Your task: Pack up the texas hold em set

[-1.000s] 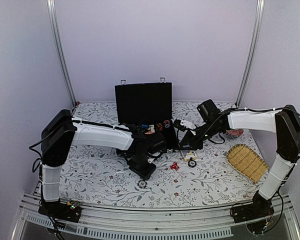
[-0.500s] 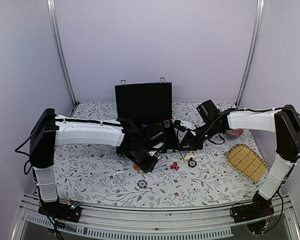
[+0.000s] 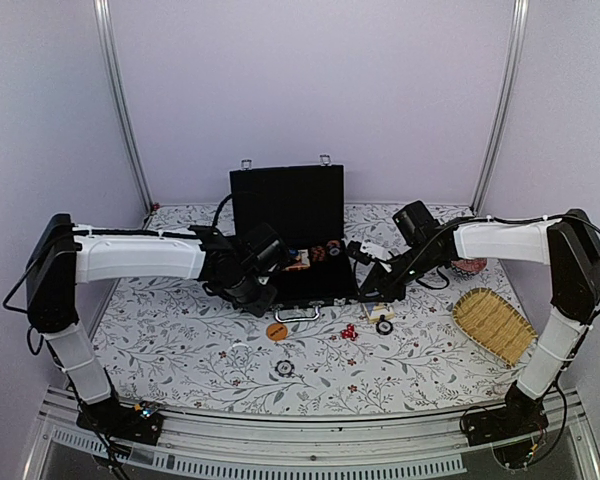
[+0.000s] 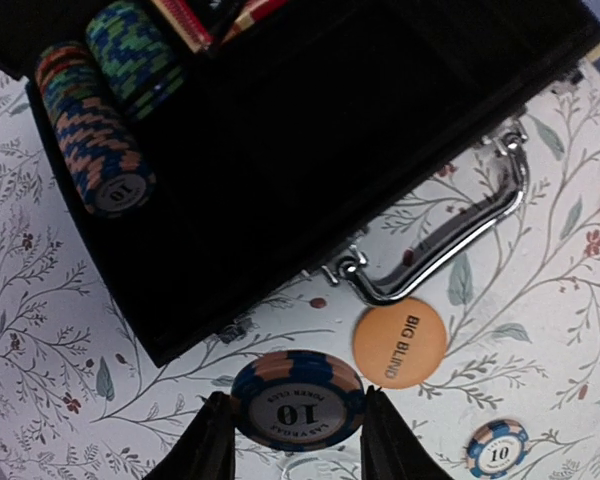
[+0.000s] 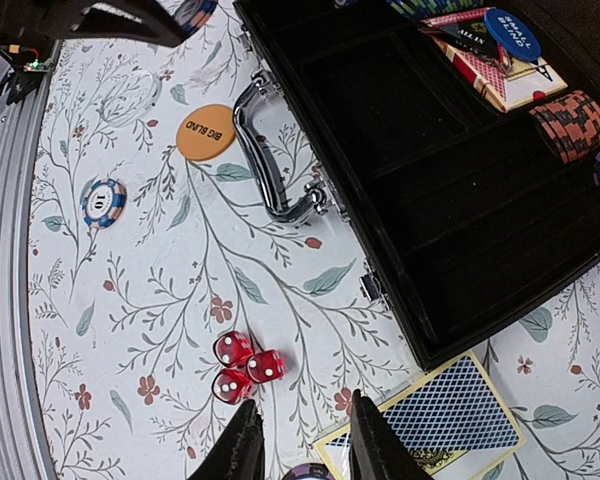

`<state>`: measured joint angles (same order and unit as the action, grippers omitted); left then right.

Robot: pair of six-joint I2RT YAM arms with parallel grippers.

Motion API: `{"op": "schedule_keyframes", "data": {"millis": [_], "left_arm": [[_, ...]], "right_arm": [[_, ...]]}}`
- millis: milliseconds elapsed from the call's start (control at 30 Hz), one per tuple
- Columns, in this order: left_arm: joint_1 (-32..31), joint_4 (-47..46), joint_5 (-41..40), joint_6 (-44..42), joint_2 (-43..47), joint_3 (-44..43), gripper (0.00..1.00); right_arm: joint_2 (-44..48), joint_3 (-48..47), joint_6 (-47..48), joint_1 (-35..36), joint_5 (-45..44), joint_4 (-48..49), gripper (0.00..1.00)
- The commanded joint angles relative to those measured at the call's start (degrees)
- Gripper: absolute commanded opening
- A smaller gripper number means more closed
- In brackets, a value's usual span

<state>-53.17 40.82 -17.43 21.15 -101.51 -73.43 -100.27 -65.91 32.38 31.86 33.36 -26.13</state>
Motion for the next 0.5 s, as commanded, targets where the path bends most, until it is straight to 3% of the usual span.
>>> {"op": "schedule_keyframes", "data": {"millis": [0,467], "left_arm": [[4.0,-5.7,-3.4,1.7,1.3,1.8,0.36],[11.0,-13.7,-5.6,-0.7,-3.2,3.8,0.36]], "right_arm": [[-0.9,-0.5,-0.4,-0.1,0.7,-0.5,0.31],[-1.2,-0.8,-0.7,-0.1,1.9,-0.8,0.31]]}}
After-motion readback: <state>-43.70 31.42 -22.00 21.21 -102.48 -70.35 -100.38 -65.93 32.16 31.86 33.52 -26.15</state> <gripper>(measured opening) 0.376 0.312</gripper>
